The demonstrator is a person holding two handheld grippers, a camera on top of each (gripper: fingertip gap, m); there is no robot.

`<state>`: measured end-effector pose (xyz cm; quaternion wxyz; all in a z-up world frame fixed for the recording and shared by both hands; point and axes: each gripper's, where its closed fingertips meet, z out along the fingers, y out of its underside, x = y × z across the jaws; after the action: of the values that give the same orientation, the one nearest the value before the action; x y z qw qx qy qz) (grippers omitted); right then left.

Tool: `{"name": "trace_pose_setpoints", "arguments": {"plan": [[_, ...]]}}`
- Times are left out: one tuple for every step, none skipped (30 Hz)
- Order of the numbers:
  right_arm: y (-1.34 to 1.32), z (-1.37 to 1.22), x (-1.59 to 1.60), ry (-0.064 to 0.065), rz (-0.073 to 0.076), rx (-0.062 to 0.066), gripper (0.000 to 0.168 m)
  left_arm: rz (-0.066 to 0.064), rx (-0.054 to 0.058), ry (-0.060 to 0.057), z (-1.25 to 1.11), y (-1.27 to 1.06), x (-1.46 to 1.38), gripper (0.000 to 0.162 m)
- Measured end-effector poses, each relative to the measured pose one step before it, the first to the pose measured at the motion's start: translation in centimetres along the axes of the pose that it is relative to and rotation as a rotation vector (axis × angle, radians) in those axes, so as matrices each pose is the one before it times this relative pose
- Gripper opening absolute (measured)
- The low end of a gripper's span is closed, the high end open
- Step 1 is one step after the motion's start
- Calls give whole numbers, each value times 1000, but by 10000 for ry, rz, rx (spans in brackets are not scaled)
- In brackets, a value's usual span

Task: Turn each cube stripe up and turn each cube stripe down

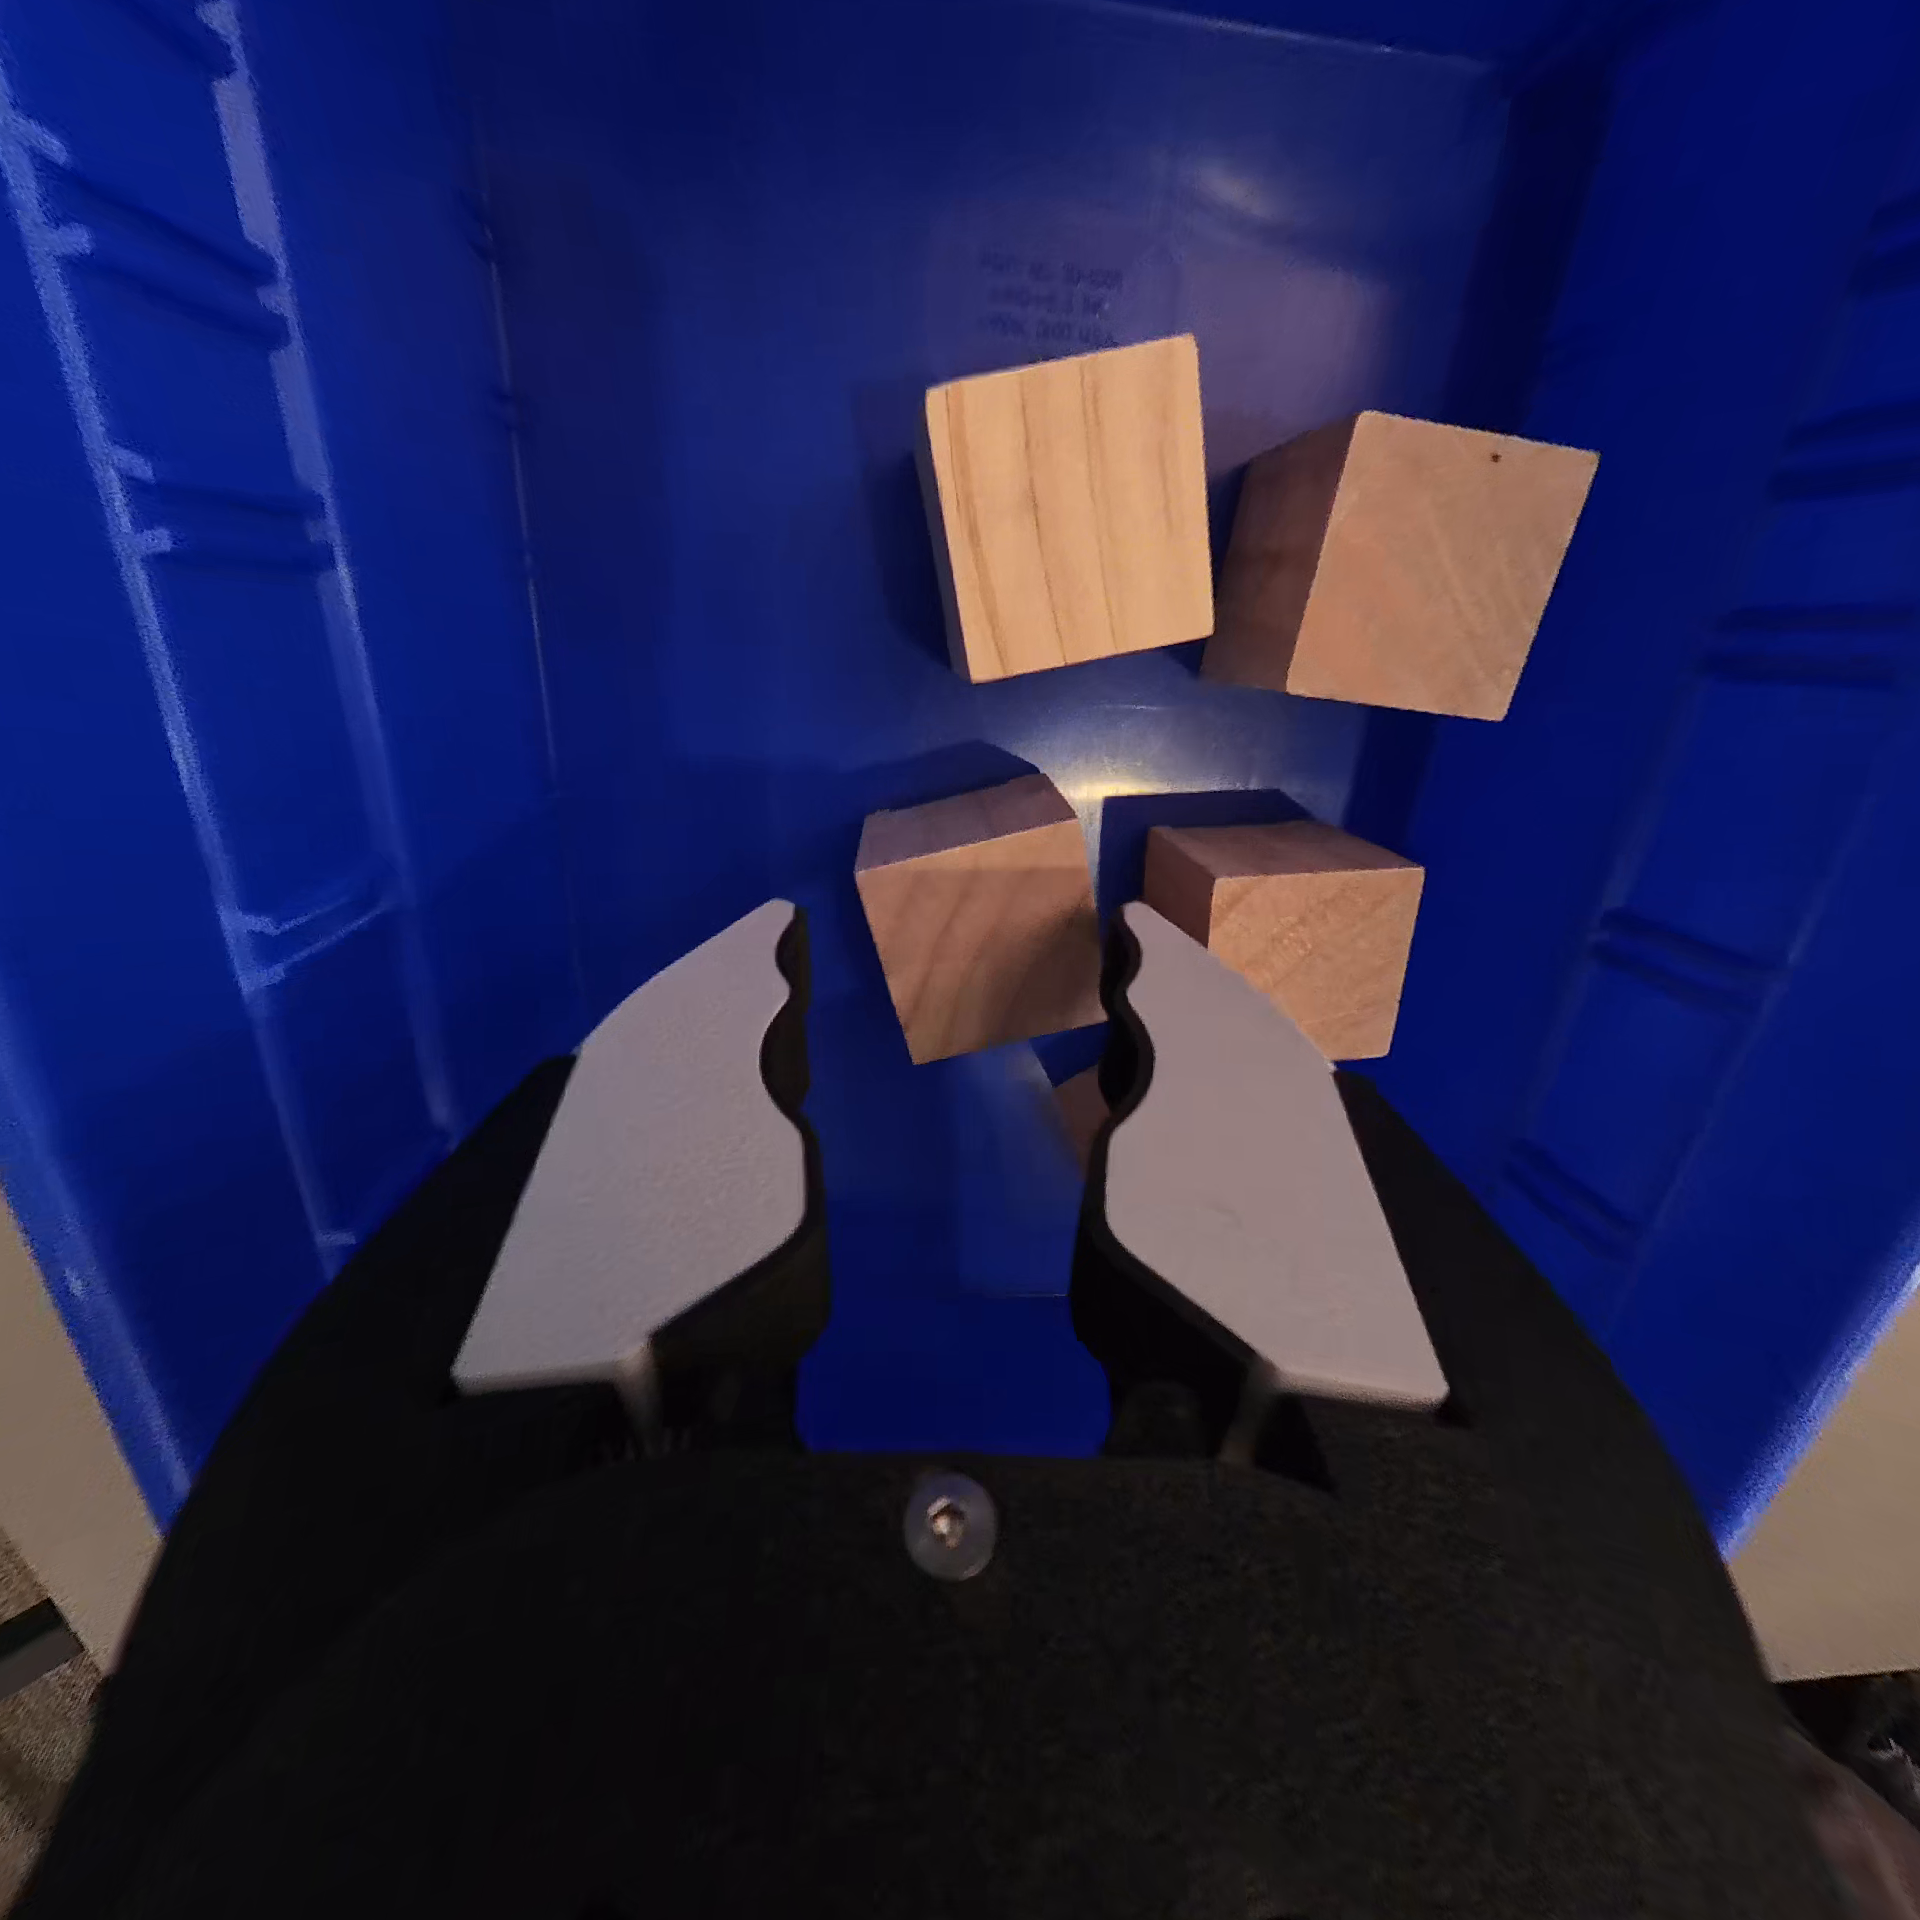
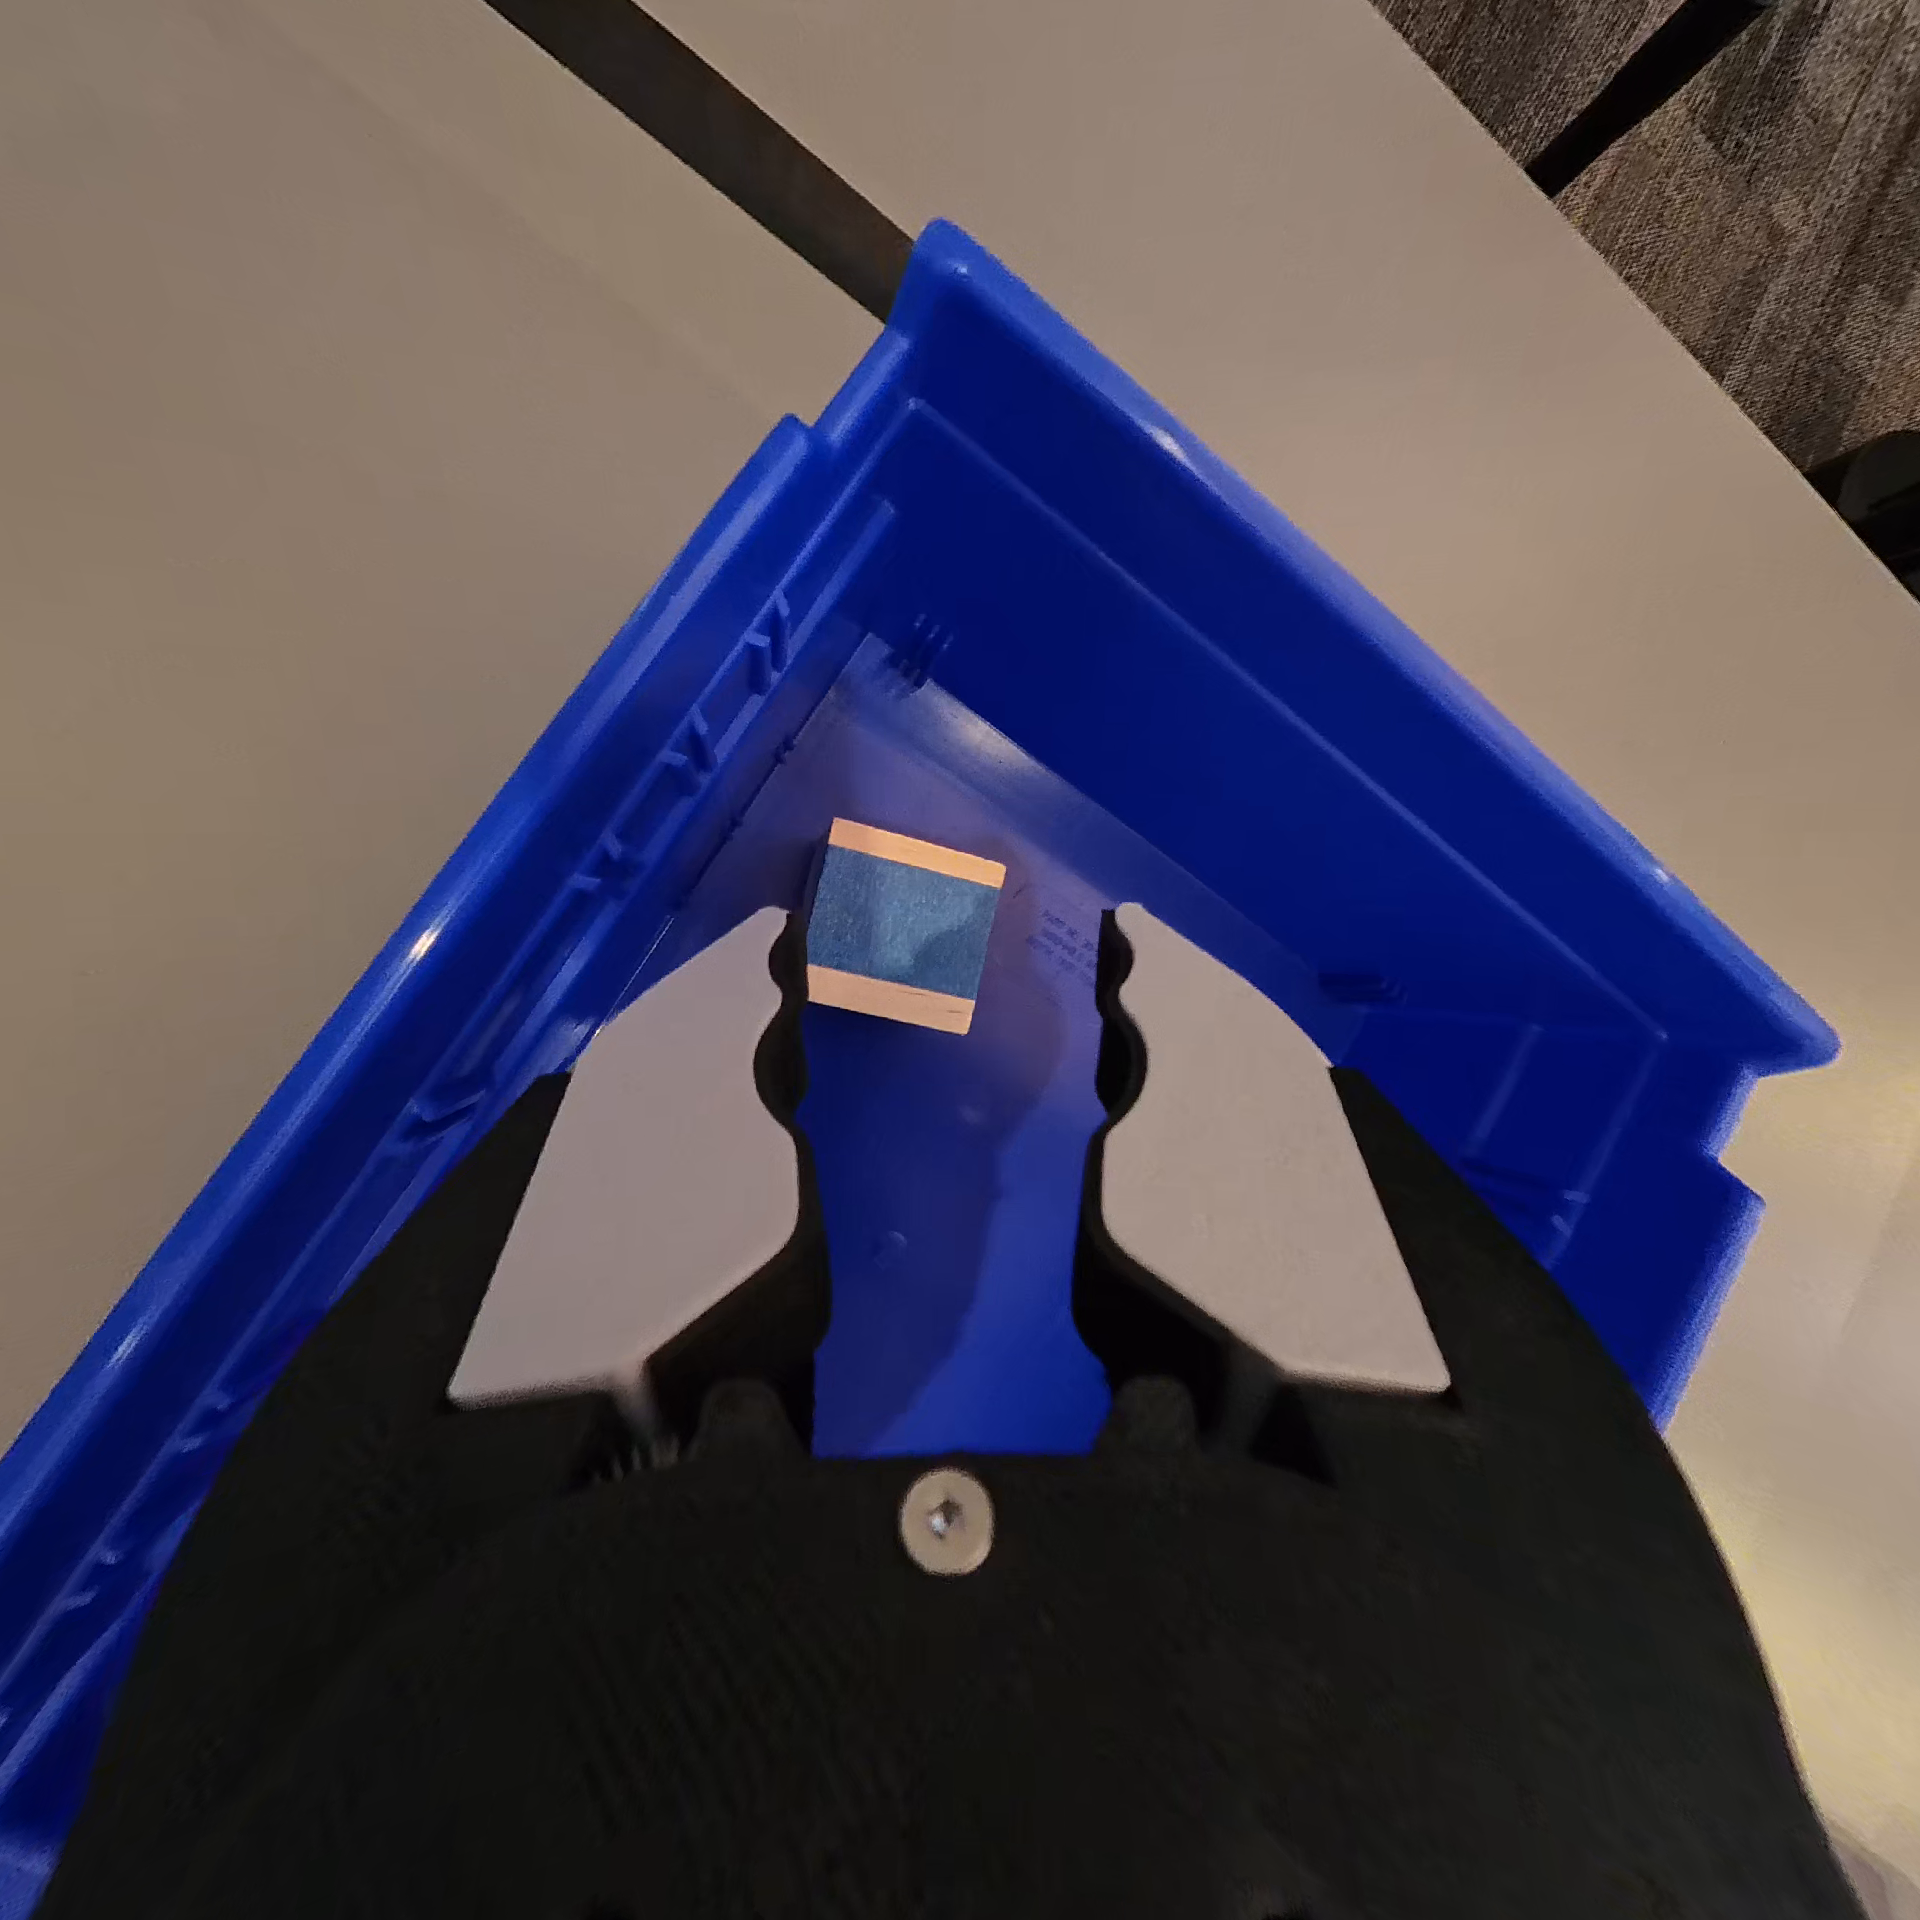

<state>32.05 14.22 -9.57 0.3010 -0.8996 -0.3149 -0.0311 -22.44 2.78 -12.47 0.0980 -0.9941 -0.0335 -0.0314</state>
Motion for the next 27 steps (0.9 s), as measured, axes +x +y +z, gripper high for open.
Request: {"name": "trace_pose_setpoints", "arguments": {"plan": [[83,59,-16,10,-29,-46,55,4,-22,13,159,-55,81,53],[72,66,-7,20,-33,-57,55,17,-24,-101,148,-53,-57,54],[80,71,-9,20,-34,-60,55,-1,-28,-119,149,-28,-77,56],[80,66,-24,18,-34,-61,55,0,-13,-6,119,-44,92,54],[44,53,-22,16,-28,-36,55,-8,-49,-33,140,22,61,53],[20,46,-44,-3,-13,-21,55,13,-77,-93,151,55,-3,54],[13,39,-71,-23,-8,-19,55,4,-66,-88,129,37,52,53],[33,28,-49,-13,-17,-25,55,12,-66,-149,118,26,-10,51],[19,10,-14,14,-29,-22,55,42,-73,-207,129,38,-63,49],[21,10,-1,16,-33,-19,55,90,-76,-229,134,13,-72,49],[30,-3,-18,2,-20,-25,55,152,-34,-190,50,-9,-39,48],[27,-11,-13,1,-13,-22,55,111,-33,-103,-26,24,38,48],[-13,-34,25,22,-18,8,55,86,-32,-108,-23,27,-41,48],[-66,-58,62,40,-8,36,55,139,-18,-30,-13,17,1,48],[-73,-95,71,41,14,50,55,137,-17,-38,-32,40,-69,48],[-136,-137,115,67,36,90,55,86,-36,-48,-120,105,-182,48],[-201,-219,167,97,43,133,55,18,40,2,-290,50,-199,47],[-273,-325,228,140,53,172,55,-36,197,63,-522,-98,-192,47],[-356,-444,309,183,71,205,55,-75,311,114,-784,-181,-133,47],[-472,-567,372,233,75,271,55,-66,368,195,-1052,-211,36,47],[-590,-671,370,263,50,328,55,-19,462,274,-1312,-287,267,47],[-765,-806,358,321,12,405,55,5,588,346,-1590,-435,552,47],[-984,-919,169,282,-48,481,55,123,794,523,-1755,-728,1042,47],[-1225,-1043,-239,108,-109,553,56,266,851,804,-1789,-888,1719,47],[-1532,-1101,-612,-11,-136,677,55,370,853,957,-1627,-1031,2219,47],[-1843,-1134,-1079,-170,-226,805,56,447,879,996,-1306,-1211,2534,47],[-2114,-1109,-1495,-270,-350,897,57,470,774,1066,-847,-1194,2755,47]]}}
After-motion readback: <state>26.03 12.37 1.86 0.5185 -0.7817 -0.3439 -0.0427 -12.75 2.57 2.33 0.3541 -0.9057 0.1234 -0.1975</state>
